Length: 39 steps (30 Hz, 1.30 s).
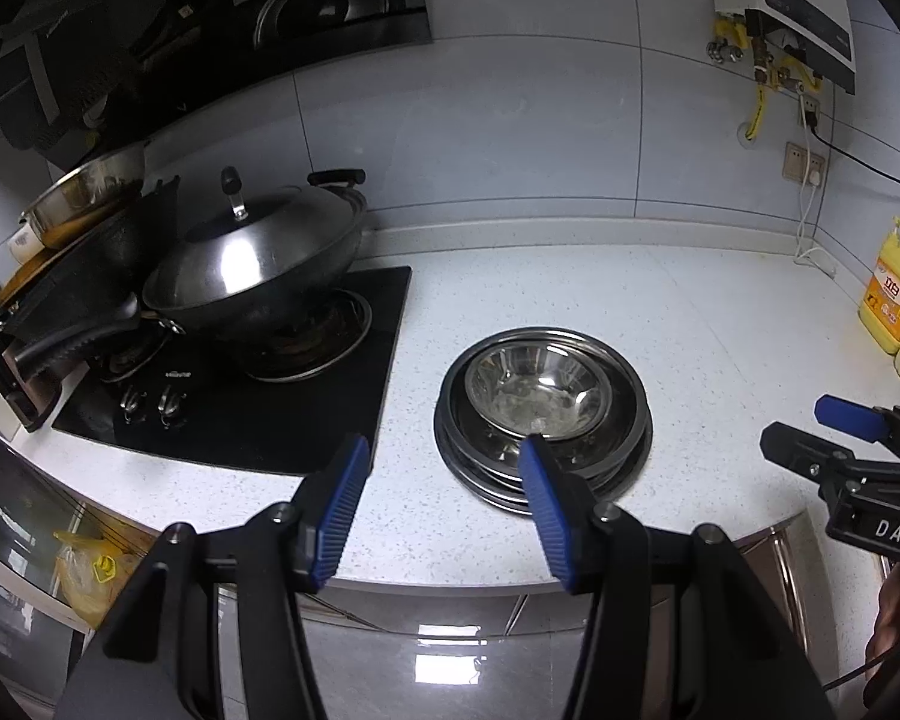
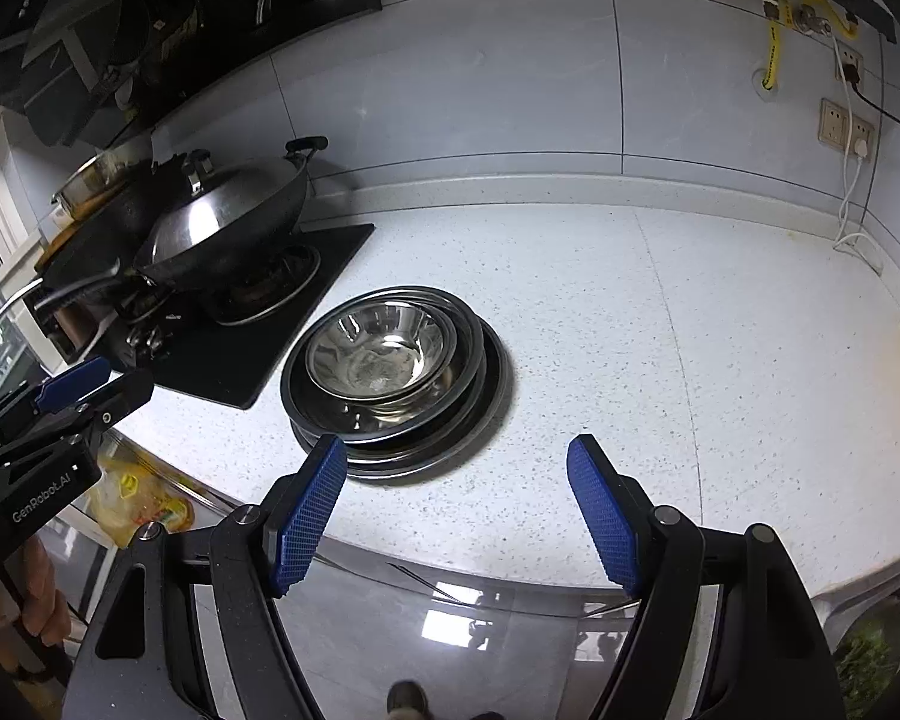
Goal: Organize plates and bowls
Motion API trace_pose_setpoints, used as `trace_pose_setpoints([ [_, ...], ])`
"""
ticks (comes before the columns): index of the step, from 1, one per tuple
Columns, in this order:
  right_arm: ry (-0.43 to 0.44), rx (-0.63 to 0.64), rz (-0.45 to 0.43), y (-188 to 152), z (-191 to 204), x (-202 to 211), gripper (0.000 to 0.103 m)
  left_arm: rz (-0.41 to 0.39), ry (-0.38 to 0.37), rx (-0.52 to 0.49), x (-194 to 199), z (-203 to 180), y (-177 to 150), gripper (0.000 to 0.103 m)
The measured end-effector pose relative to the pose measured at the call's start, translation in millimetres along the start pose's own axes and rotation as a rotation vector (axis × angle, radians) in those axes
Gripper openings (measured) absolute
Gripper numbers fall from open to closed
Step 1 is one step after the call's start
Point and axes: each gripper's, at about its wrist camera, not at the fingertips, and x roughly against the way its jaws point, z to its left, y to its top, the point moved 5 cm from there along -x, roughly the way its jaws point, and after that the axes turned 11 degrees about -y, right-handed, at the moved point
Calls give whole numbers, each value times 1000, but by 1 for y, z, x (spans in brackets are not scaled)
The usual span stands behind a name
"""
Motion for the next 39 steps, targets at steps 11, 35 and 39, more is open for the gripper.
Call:
trace_pose_setpoints([
  [11, -37, -57, 9, 0, -3, 4, 71, 4, -68, -29, -5, 2, 5, 51],
  [35, -161, 8, 22, -14, -11, 27, 71, 9, -255, -62, -38, -22, 11, 51],
  [39, -141, 57, 4, -10, -10, 33, 71, 8, -249, -40, -37, -22, 13, 51],
])
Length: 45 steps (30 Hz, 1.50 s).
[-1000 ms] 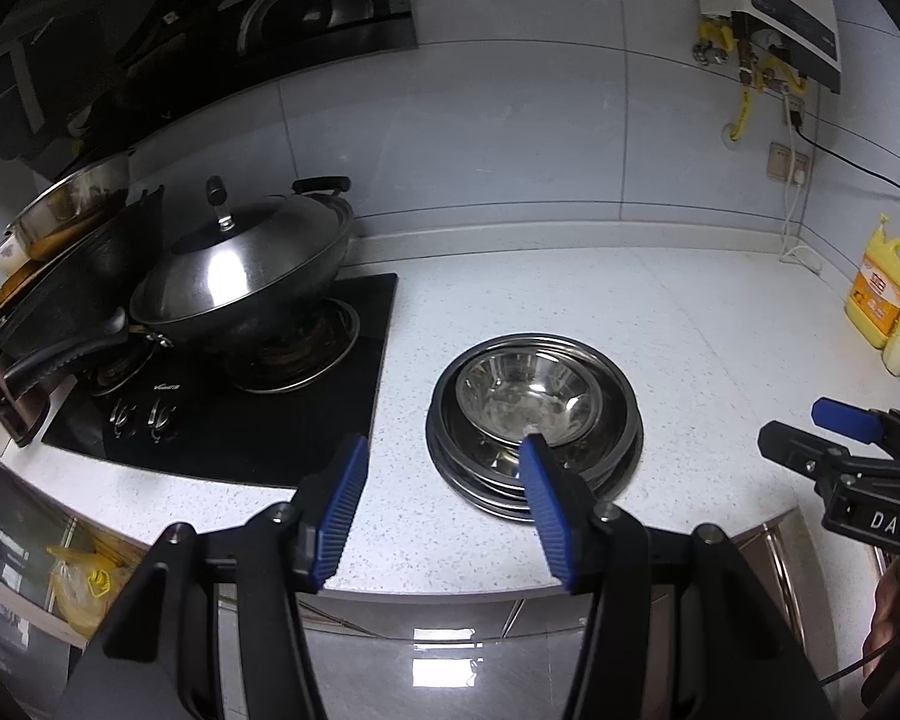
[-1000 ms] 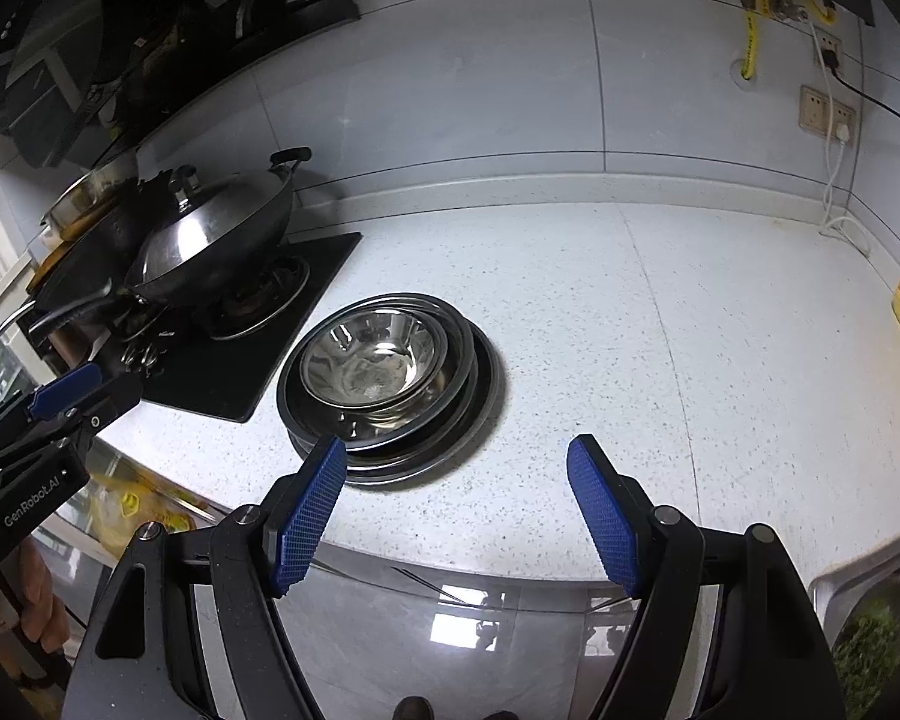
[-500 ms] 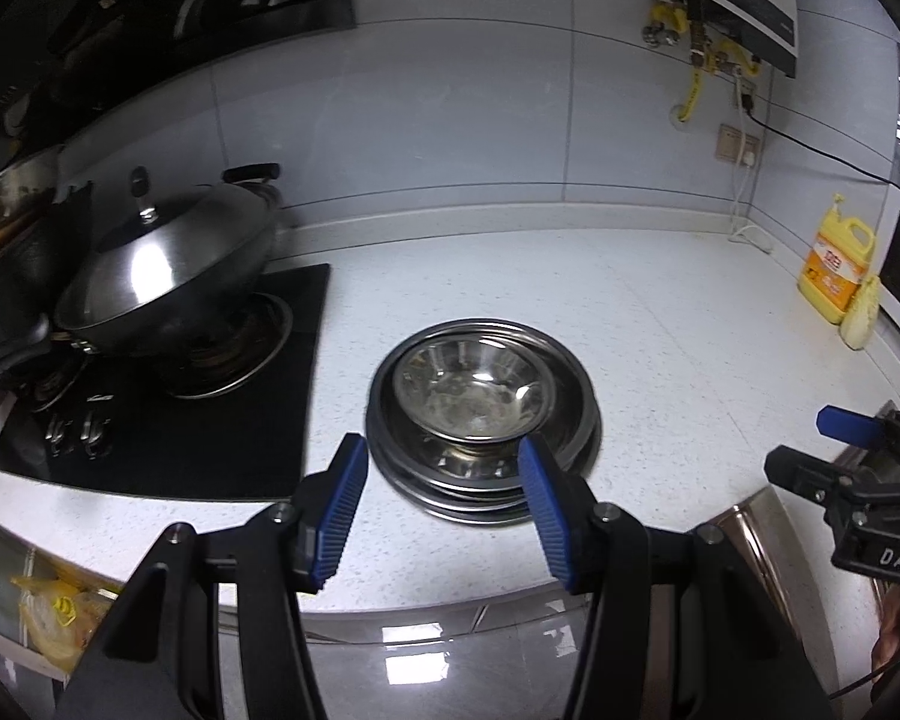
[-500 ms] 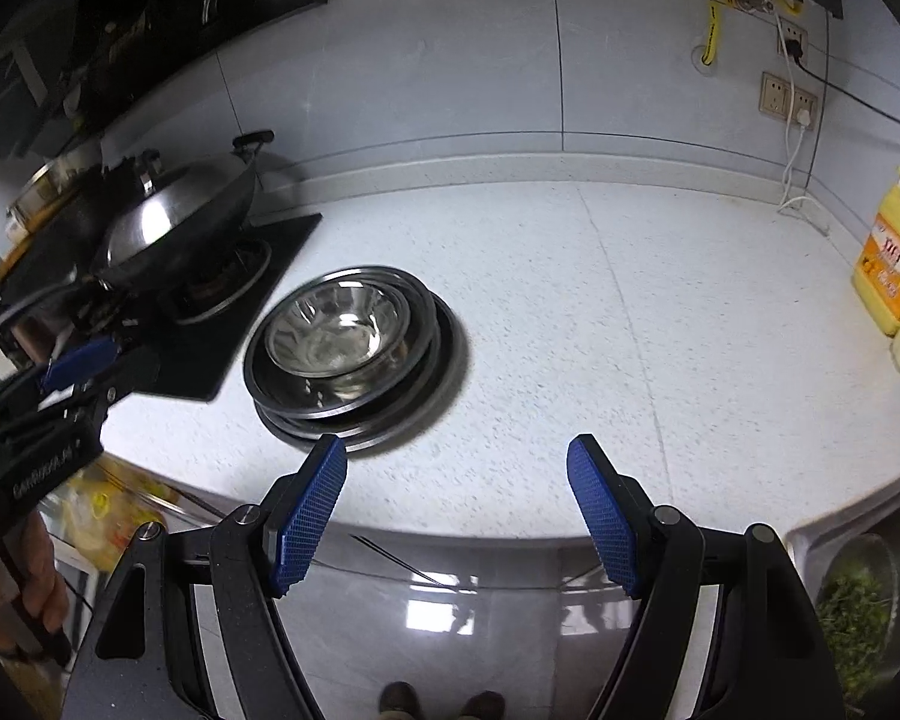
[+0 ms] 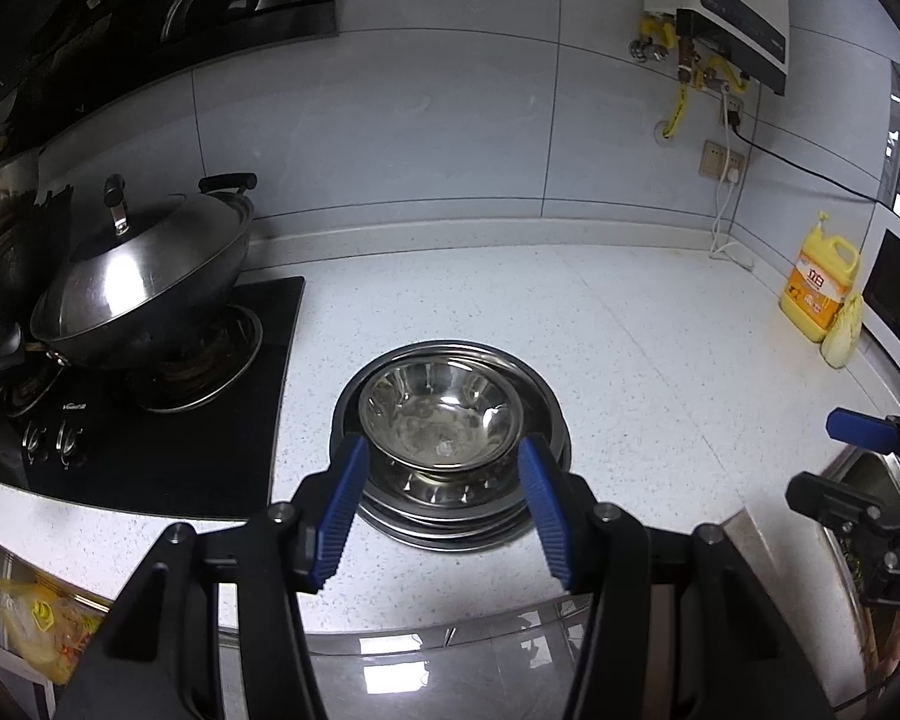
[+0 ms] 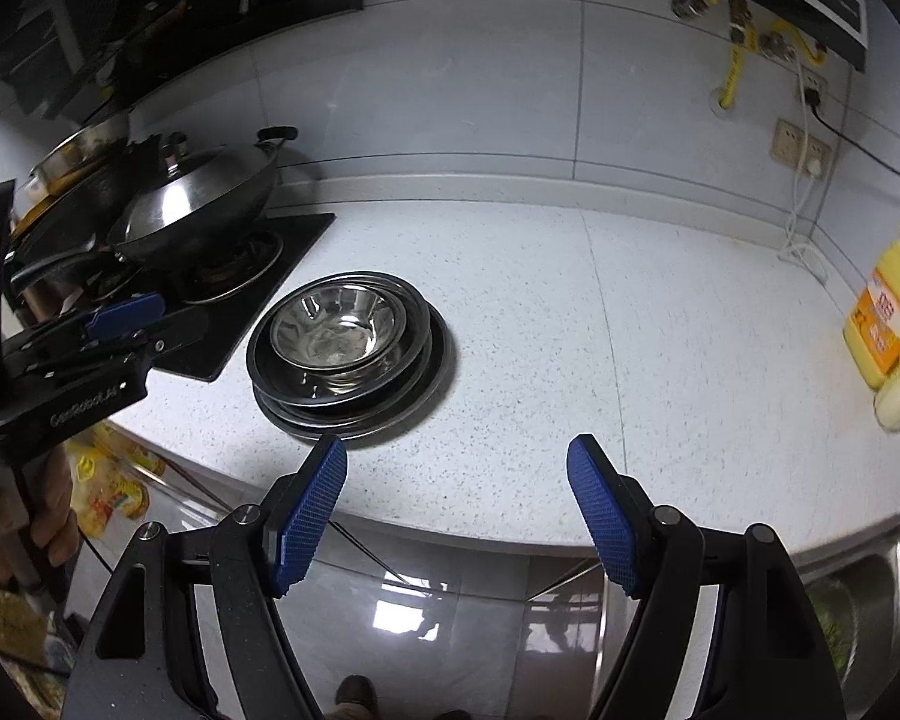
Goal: Organize plates and bowls
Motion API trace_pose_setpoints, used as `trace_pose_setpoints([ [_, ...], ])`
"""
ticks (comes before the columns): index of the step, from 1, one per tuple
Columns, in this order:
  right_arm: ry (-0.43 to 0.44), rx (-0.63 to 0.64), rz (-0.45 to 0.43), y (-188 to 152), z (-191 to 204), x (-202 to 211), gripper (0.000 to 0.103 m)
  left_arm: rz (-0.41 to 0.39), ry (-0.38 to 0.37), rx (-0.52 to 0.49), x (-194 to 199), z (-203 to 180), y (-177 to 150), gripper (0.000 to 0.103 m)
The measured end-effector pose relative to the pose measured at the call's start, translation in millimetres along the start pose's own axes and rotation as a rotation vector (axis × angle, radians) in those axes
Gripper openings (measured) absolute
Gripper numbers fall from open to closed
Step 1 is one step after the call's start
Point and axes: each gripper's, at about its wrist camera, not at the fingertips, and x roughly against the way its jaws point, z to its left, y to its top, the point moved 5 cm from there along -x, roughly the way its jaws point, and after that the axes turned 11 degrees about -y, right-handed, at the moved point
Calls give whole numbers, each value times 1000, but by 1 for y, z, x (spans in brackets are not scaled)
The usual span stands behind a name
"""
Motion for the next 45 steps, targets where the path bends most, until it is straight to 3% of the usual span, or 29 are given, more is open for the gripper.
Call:
trace_pose_setpoints([
  [8, 9, 94, -24, 1, -6, 10, 71, -5, 23, -5, 0, -9, 4, 51],
  [16, -4, 93, 1, -3, -24, 6, 71, -4, 32, -10, 2, -17, 3, 51],
  [29, 8, 154, -11, -5, -29, 12, 71, -49, 8, 13, 24, -20, 2, 51],
  [45, 24, 180, -19, -8, -29, 16, 71, -37, 9, -13, 31, -27, -7, 51],
])
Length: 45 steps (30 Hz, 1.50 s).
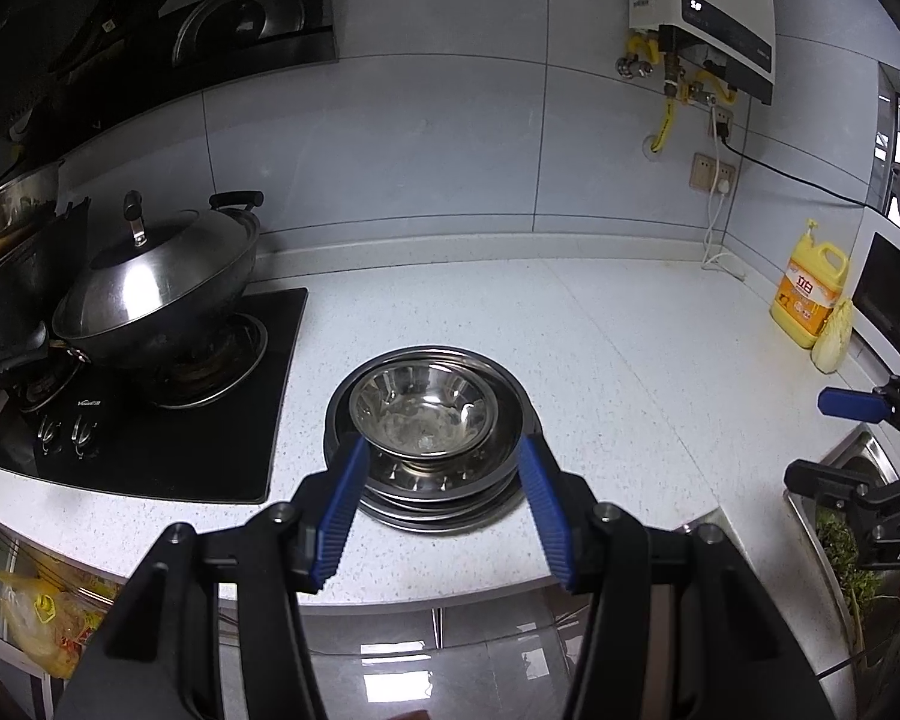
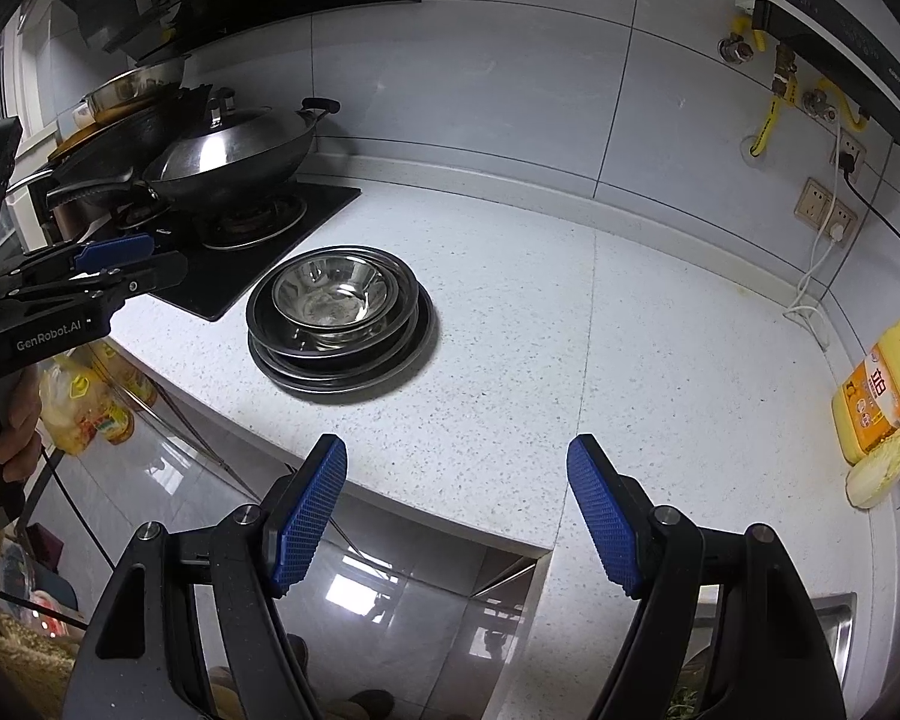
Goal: Organize plates and bowls
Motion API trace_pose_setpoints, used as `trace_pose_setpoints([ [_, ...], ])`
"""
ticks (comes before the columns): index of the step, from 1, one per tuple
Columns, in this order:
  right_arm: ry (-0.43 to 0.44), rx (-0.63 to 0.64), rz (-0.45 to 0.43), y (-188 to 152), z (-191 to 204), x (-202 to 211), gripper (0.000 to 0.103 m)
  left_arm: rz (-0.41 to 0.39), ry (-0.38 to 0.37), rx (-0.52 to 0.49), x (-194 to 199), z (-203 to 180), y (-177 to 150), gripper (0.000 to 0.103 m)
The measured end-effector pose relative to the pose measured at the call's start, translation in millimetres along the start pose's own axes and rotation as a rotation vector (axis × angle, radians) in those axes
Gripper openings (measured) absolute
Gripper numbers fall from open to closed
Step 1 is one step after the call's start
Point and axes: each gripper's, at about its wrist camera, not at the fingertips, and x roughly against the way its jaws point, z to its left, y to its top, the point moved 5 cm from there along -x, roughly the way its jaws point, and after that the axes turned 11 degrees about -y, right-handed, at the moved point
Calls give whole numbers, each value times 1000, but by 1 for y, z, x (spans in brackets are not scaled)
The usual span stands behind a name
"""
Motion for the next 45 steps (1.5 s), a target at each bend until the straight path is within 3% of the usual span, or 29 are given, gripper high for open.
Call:
trace_pose_setpoints([
  [24, -3, -6, 3, -2, 4, 0, 71, 22, -3, -11, -4, -4, -6, 51],
  [45, -101, -203, 55, -25, -45, 5, 71, 29, -89, -88, -21, -30, 3, 51],
])
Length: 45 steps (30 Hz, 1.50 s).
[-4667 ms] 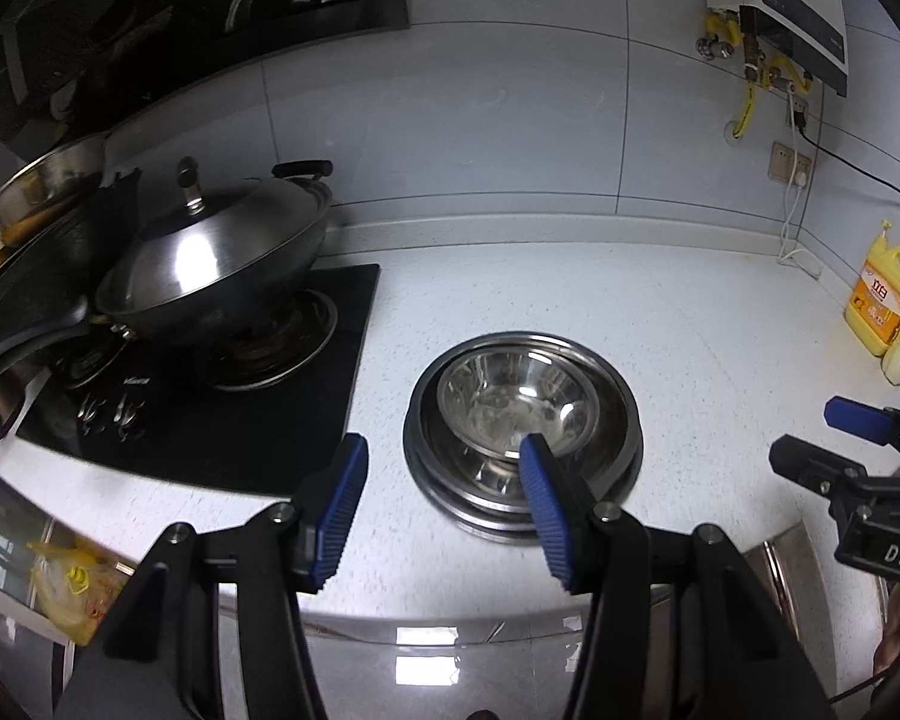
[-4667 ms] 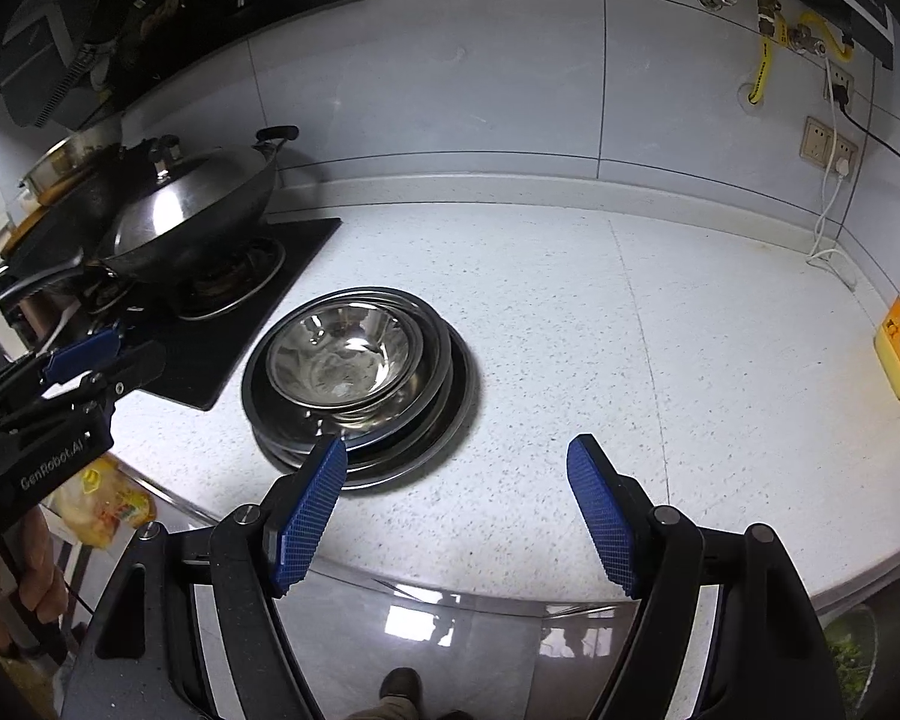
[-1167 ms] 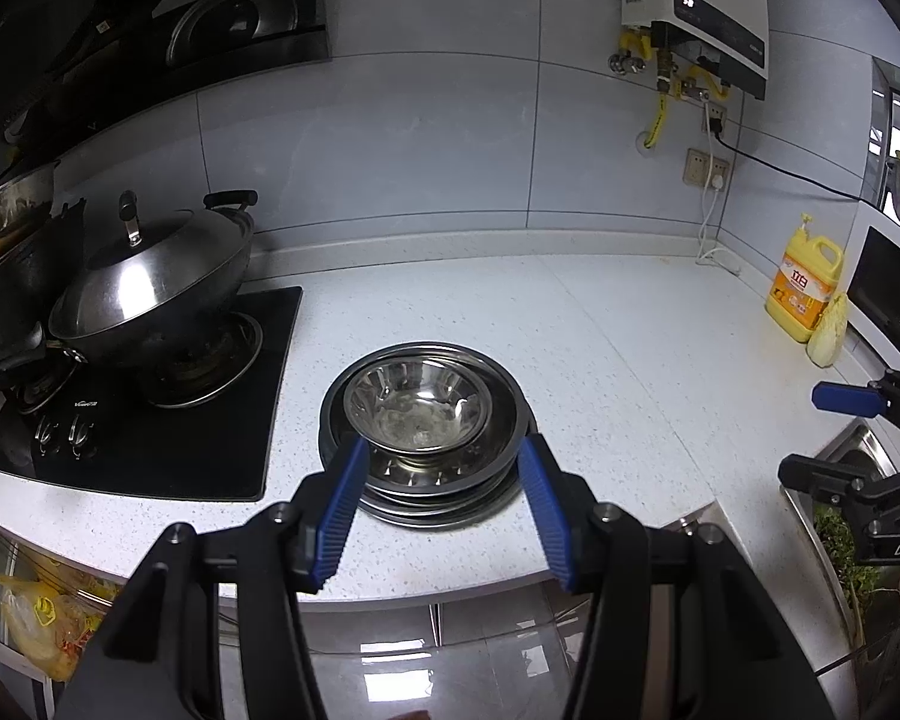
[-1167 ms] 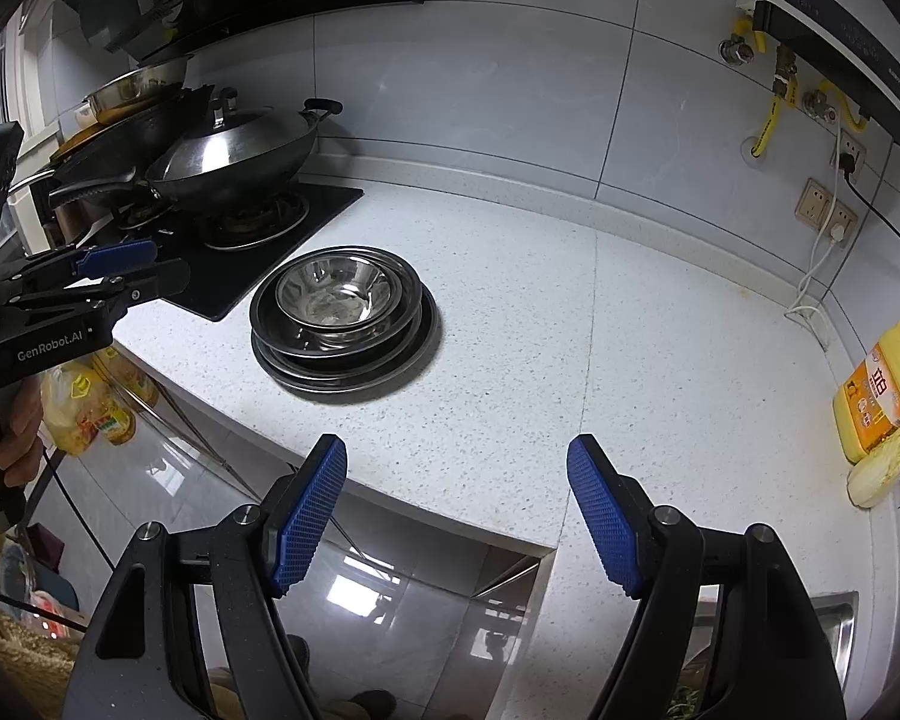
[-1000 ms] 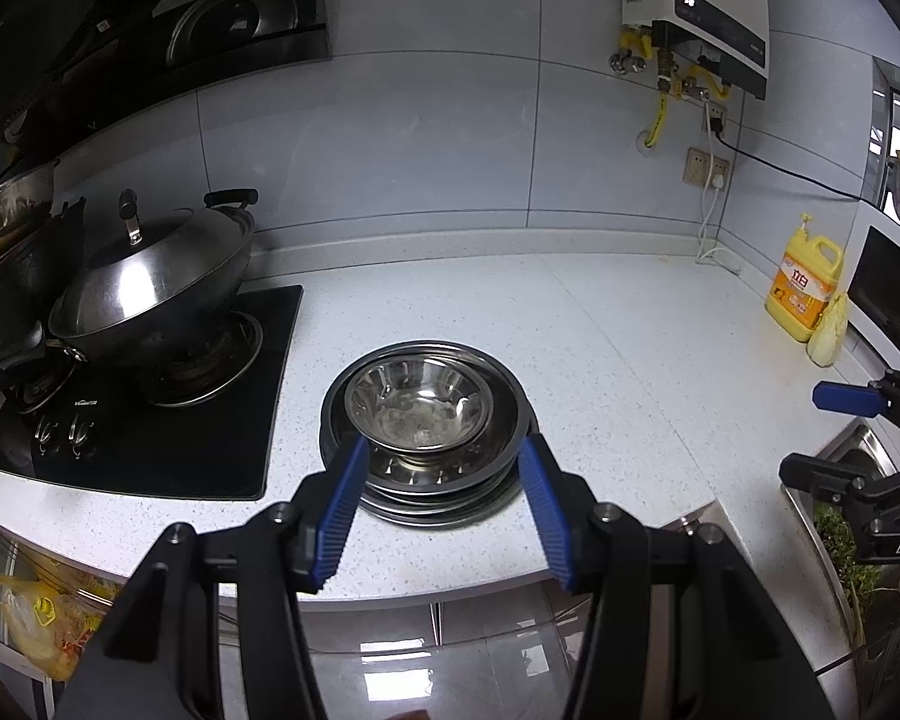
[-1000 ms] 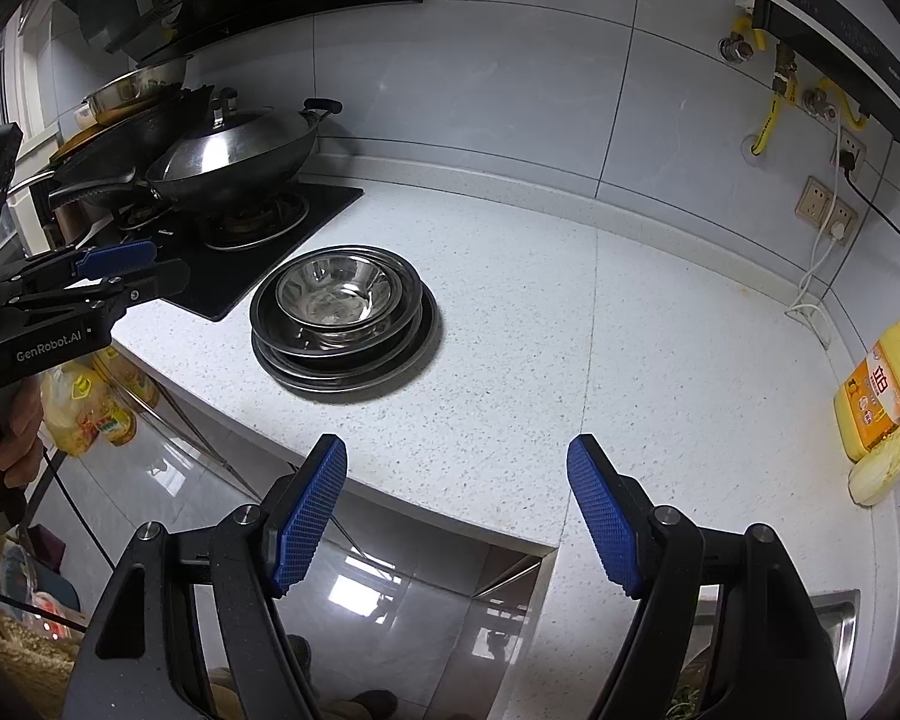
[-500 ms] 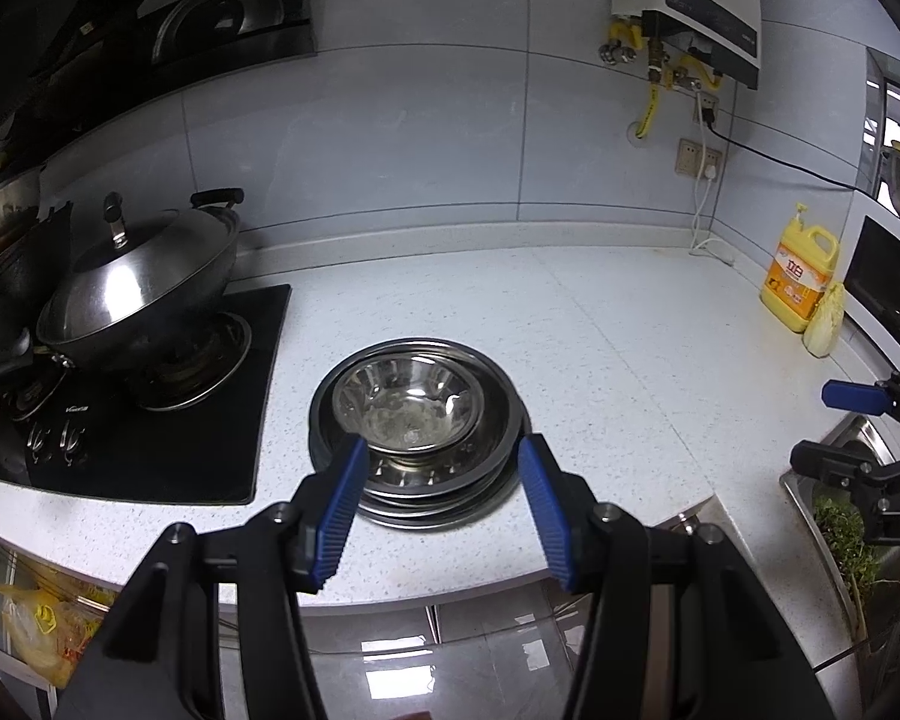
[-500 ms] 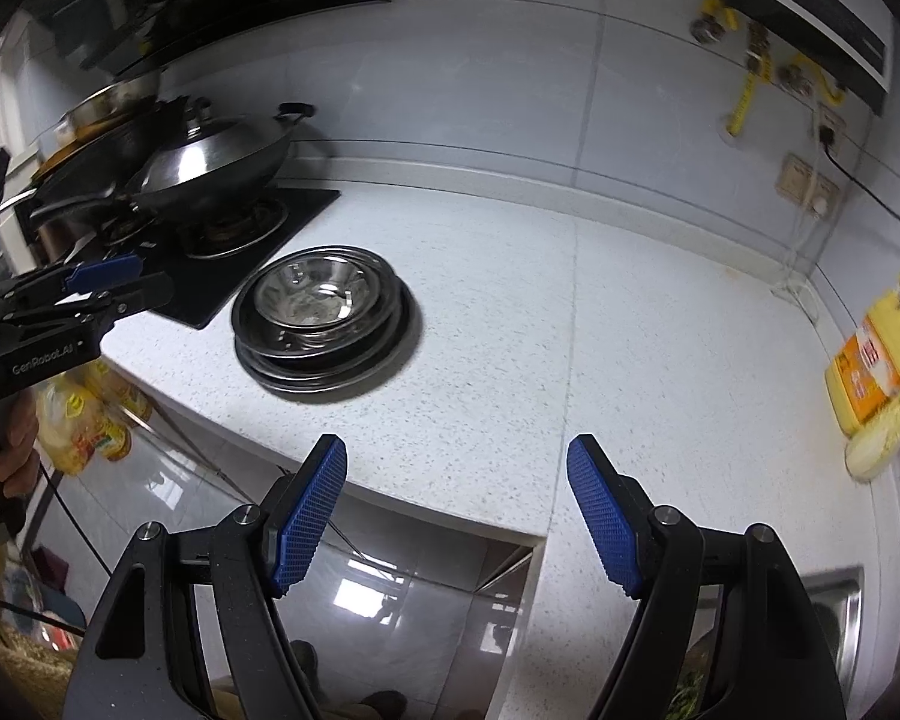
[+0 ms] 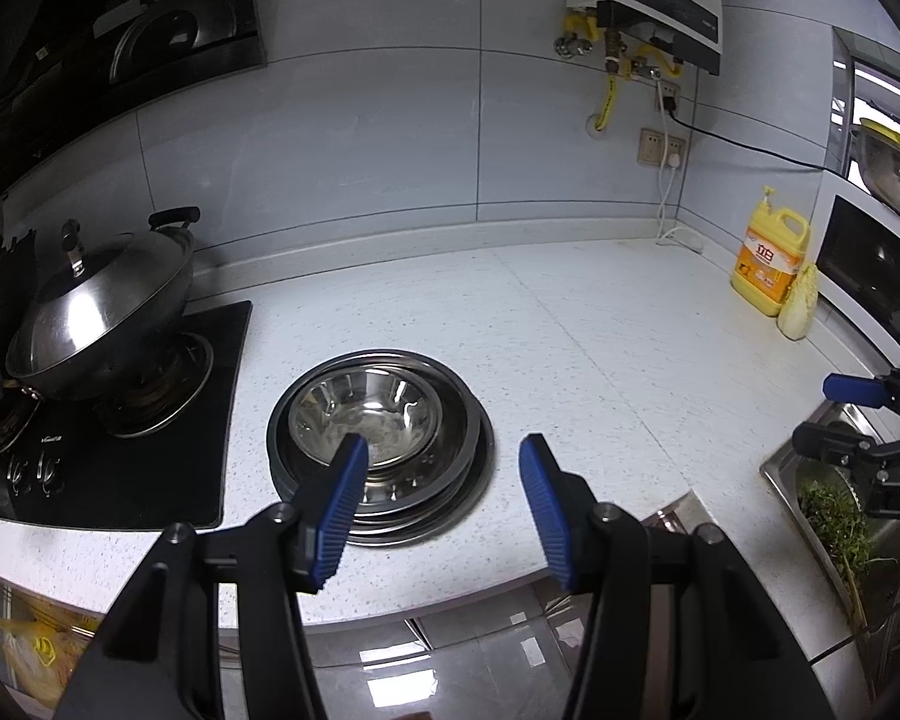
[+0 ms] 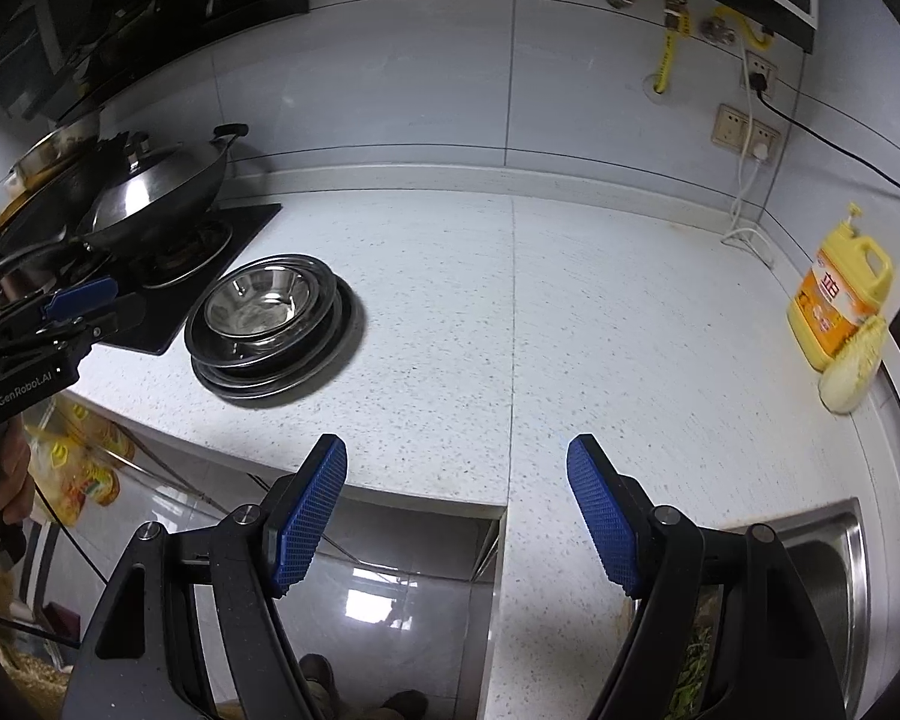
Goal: Organize plates and bowls
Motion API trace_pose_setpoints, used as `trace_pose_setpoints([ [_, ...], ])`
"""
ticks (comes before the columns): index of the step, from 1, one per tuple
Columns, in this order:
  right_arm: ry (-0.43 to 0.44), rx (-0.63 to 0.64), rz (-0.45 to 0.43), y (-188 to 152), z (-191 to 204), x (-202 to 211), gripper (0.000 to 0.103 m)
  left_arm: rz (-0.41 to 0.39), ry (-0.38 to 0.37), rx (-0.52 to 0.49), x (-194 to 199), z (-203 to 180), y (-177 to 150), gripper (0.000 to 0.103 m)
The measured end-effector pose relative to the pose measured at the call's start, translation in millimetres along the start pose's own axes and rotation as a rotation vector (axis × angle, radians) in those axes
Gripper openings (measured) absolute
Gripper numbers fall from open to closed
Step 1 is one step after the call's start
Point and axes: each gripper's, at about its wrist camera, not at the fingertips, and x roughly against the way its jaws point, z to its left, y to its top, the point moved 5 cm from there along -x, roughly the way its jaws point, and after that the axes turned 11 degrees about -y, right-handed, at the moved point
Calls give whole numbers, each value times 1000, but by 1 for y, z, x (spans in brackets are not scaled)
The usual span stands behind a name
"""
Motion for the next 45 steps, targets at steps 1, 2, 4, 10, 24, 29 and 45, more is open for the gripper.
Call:
trace_pose_setpoints([
  [1, -3, -5, 0, 0, -2, 0, 71, 1, -2, 0, 0, 0, 0, 51],
  [2, -4, -13, -2, 1, -3, 0, 71, 3, -4, -1, -1, 0, 0, 51],
  [4, -3, -29, -3, 2, -6, 1, 71, 5, -7, -4, -1, 0, 0, 51],
  [10, -5, -72, -15, 3, -11, 2, 71, 7, -15, -22, -2, -2, 1, 51],
  [24, -10, -193, -21, 2, -19, 4, 71, 15, -24, -27, 0, -1, -2, 51],
  [29, -8, -187, -8, -1, -15, 3, 71, 9, -27, -26, 5, 3, -3, 51],
  [45, 1, -144, -14, -1, 1, 9, 71, 4, -18, 9, 19, 9, -15, 51],
])
